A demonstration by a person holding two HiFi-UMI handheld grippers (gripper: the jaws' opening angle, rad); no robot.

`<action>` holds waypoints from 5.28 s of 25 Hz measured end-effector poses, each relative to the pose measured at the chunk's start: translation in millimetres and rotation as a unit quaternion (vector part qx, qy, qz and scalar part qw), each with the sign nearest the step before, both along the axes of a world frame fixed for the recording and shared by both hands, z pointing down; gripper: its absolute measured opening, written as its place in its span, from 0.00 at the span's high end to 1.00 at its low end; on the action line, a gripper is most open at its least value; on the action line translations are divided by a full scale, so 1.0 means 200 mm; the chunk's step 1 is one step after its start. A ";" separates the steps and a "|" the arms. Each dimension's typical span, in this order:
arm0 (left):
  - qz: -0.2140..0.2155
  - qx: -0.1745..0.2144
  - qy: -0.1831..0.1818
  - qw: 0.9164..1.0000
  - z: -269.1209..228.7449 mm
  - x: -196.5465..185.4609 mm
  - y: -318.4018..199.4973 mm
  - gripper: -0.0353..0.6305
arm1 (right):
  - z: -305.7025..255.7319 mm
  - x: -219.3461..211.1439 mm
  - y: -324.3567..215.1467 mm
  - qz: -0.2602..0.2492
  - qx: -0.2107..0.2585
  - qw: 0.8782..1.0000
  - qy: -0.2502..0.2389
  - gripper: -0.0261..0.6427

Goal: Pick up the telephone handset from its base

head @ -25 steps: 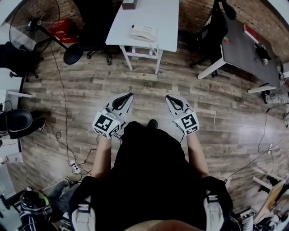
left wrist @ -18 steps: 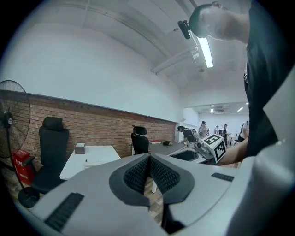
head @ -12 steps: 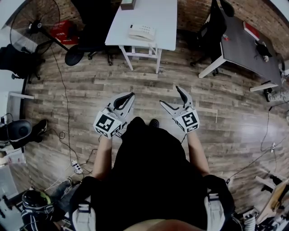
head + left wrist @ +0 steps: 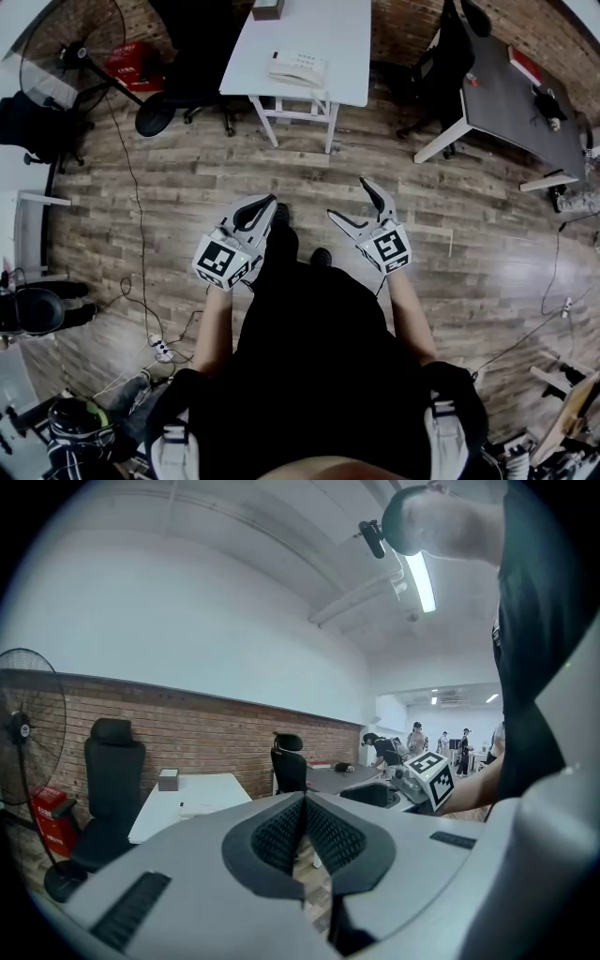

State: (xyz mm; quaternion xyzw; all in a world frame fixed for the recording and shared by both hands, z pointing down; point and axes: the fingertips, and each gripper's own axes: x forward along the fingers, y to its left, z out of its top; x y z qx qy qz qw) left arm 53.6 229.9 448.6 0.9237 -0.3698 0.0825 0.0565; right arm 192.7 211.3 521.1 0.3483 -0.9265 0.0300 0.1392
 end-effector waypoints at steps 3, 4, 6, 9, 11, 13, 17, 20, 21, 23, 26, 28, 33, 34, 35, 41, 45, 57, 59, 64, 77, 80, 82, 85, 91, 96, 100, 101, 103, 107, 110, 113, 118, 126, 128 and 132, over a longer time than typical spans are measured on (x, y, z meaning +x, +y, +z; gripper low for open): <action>0.005 -0.002 0.005 1.000 0.02 -0.01 -0.07 0.92 | -0.01 -0.01 -0.05 0.007 0.003 1.000 0.006 0.36; 0.007 -0.002 0.006 1.000 0.02 -0.01 -0.09 0.92 | -0.01 -0.01 -0.08 0.014 0.003 1.000 0.006 0.36; 0.012 -0.001 0.008 1.000 0.02 -0.02 -0.14 0.92 | 0.00 0.00 -0.11 0.023 -0.001 1.000 0.002 0.36; 0.016 -0.002 0.013 1.000 0.02 -0.05 -0.21 0.92 | 0.01 -0.02 -0.16 0.030 -0.006 0.999 0.007 0.36; 0.019 -0.005 0.012 1.000 0.03 -0.07 -0.27 0.92 | 0.03 -0.03 -0.21 0.034 -0.010 0.999 0.010 0.37; 0.022 -0.007 0.012 1.000 0.04 -0.09 -0.32 0.92 | 0.04 -0.05 -0.26 0.037 -0.014 0.999 0.011 0.38; 0.027 -0.009 0.013 1.000 0.04 -0.14 -0.44 0.92 | 0.03 -0.11 -0.36 0.040 -0.015 0.999 0.012 0.38; 0.028 -0.011 0.013 0.999 0.04 -0.16 -0.55 0.92 | 0.05 -0.13 -0.45 0.041 -0.017 0.999 0.014 0.38; 0.030 -0.012 0.013 0.999 0.04 -0.16 -0.58 0.92 | 0.05 -0.13 -0.49 0.043 -0.018 0.999 0.015 0.38; 0.031 -0.015 0.012 0.999 0.05 -0.18 -0.65 0.92 | 0.06 -0.15 -0.56 0.045 -0.020 0.999 0.014 0.38; 0.033 -0.020 0.012 0.999 0.06 -0.21 -0.74 0.92 | 0.07 -0.18 -0.65 0.045 -0.025 0.999 0.016 0.38; 0.036 -0.023 0.013 0.999 0.07 -0.24 -0.81 0.92 | 0.10 -0.21 -0.71 0.044 -0.031 0.998 0.020 0.38; 0.040 -0.030 0.016 0.999 0.11 -0.32 -0.97 0.92 | 0.11 -0.30 -0.86 0.045 -0.032 0.998 0.025 0.38; 0.042 -0.030 0.018 0.999 0.11 -0.33 -1.00 0.92 | 0.11 -0.32 -0.88 0.046 -0.031 0.998 0.026 0.38; 0.044 -0.029 0.020 0.998 0.11 -0.34 -1.03 0.92 | 0.11 -0.33 -0.91 0.047 -0.030 0.998 0.028 0.38; 0.073 -0.022 0.024 0.997 0.10 -0.37 -1.24 0.92 | 0.09 -0.41 -1.07 0.063 -0.029 0.997 0.044 0.38; 0.095 -0.018 0.021 0.995 0.09 -0.40 -1.35 0.92 | 0.10 -0.43 -1.18 0.087 -0.028 0.995 0.041 0.38; 0.122 -0.011 0.021 0.992 0.08 -0.63 -1.63 0.92 | 0.11 -0.63 -1.42 0.125 -0.028 0.991 0.040 0.38; 0.124 -0.015 0.024 0.992 0.09 -0.66 -1.66 0.92 | 0.10 -0.69 -1.44 0.121 -0.030 0.991 0.042 0.39; 0.122 -0.024 0.027 0.992 0.14 -0.71 -1.68 0.92 | 0.14 -0.79 -1.45 0.115 -0.039 0.992 0.047 0.39; 0.082 -0.032 0.026 0.996 0.17 -0.83 -1.76 0.92 | 0.10 -0.79 -1.64 0.109 -0.017 0.993 0.035 0.41; 0.073 -0.030 0.024 0.997 0.16 -0.82 -1.79 0.92 | 0.12 -0.77 -1.70 0.092 -0.019 0.995 0.044 0.40; 0.067 -0.028 0.021 0.997 0.15 -0.80 -1.83 0.92 | 0.13 -0.75 -1.75 0.087 -0.024 0.995 0.044 0.40; 0.057 -0.034 0.020 0.998 0.15 -0.79 -1.88 0.92 | 0.14 -0.74 -1.83 0.077 -0.033 0.995 0.045 0.40; 0.032 -0.039 0.021 0.999 0.14 -0.77 -2.05 0.92 | 0.13 -0.76 -2.02 0.040 -0.032 0.997 0.052 0.40; 0.015 -0.045 0.018 0.999 0.16 -0.72 -2.15 0.92 | 0.17 -0.73 -2.16 0.029 -0.045 0.996 0.067 0.40; 0.000 -0.048 0.015 0.999 0.17 -0.71 -2.23 0.92 | 0.21 -0.73 -2.25 0.012 -0.050 0.996 0.075 0.40; -0.005 -0.048 0.015 0.999 0.17 -0.71 -2.25 0.92 | 0.22 -0.73 -2.27 0.007 -0.050 0.996 0.078 0.40; -0.014 -0.049 0.017 0.999 0.16 -0.71 -2.29 0.92 | 0.25 -0.73 -2.32 -0.004 -0.050 0.995 0.088 0.40; -0.024 -0.049 0.012 0.998 0.16 -0.68 -2.35 0.92 | 0.33 -0.73 -2.37 -0.039 -0.038 0.990 0.130 0.40; -0.035 -0.053 0.009 0.998 0.17 -0.68 -2.39 0.92 | 0.38 -0.75 -2.42 -0.067 -0.030 0.987 0.144 0.40; -0.046 -0.057 0.007 0.997 0.17 -0.68 -2.41 0.92 | 0.43 -0.75 -2.46 -0.081 -0.035 0.985 0.147 0.40; -0.070 -0.056 0.002 0.996 0.16 -0.70 -2.44 0.92 | 0.54 -0.74 -2.54 -0.100 -0.044 0.981 0.160 0.40; -0.118 -0.059 0.006 0.991 0.15 -0.78 -2.46 0.92 | 0.71 -0.74 -2.59 -0.145 -0.055 0.968 0.196 0.41; -0.127 -0.059 0.006 0.990 0.16 -0.79 -2.47 0.92 | 0.75 -0.74 -2.61 -0.153 -0.062 0.966 0.198 0.41; -0.142 -0.057 0.013 0.988 0.15 -0.80 -2.48 0.92 | 0.83 -0.75 -2.63 -0.172 -0.074 0.960 0.207 0.41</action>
